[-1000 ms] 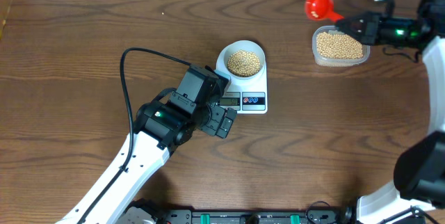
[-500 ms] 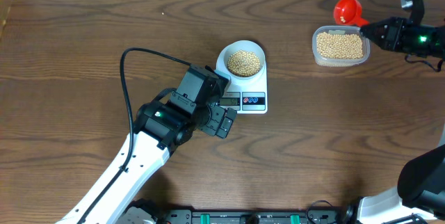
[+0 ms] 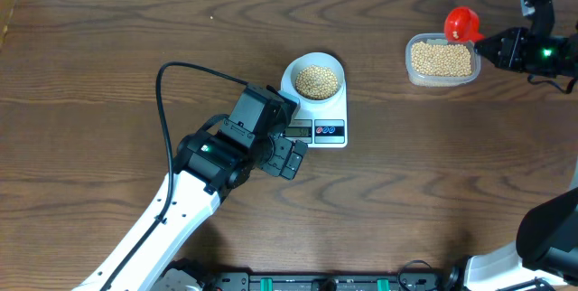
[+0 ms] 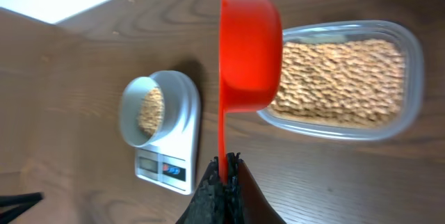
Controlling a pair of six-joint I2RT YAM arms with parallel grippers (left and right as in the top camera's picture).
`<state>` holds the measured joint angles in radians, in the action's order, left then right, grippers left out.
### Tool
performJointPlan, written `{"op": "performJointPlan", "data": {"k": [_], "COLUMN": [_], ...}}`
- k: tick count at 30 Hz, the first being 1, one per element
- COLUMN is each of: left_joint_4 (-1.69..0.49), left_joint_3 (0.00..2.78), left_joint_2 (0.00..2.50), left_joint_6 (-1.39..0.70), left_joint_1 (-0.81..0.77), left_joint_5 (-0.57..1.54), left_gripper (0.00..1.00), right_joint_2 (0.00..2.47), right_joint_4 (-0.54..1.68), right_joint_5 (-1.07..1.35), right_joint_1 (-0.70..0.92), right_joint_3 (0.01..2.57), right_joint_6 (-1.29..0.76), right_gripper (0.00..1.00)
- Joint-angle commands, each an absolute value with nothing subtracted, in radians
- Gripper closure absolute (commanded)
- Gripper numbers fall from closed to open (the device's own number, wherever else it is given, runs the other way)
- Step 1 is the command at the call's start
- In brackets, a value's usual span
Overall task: Scoop item into bowl and weigh 50g on scale
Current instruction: 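Lower the red scoop into the chickpea tub with right gripper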
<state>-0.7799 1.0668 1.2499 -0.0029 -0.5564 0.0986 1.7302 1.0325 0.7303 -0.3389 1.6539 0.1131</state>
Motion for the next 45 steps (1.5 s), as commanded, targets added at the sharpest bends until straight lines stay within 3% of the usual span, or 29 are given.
{"op": "performJointPlan", "data": {"k": [1, 19, 33, 45], "left_joint_4": [-0.781, -0.781, -0.781, -0.782], "left_joint_3": [1.073, 1.073, 1.073, 1.073], "left_joint_2": [1.247, 1.247, 1.247, 1.248], "left_joint_6": [-0.004, -0.004, -0.004, -0.004], "left_joint_1": [-0.553, -0.553, -0.553, -0.553], "left_joint_5": [0.093, 0.093, 0.093, 0.093], "left_gripper": [0.02, 0.02, 0.02, 0.02], "right_joint_2": [1.713, 1.713, 1.718, 1.747], "right_joint_4": [1.033, 1.059, 1.101, 1.085], "right_joint_5": [0.612, -0.074, -0.255, -0.237], "right_joint_1": [-0.296, -0.004, 0.015, 0.015], "right_joint_3": [1.674, 1.673, 1.673, 1.672], "right_joint_6": [0.12, 0.119, 0.121, 0.12], "right_gripper": [0.99, 0.99, 0.99, 0.99]}}
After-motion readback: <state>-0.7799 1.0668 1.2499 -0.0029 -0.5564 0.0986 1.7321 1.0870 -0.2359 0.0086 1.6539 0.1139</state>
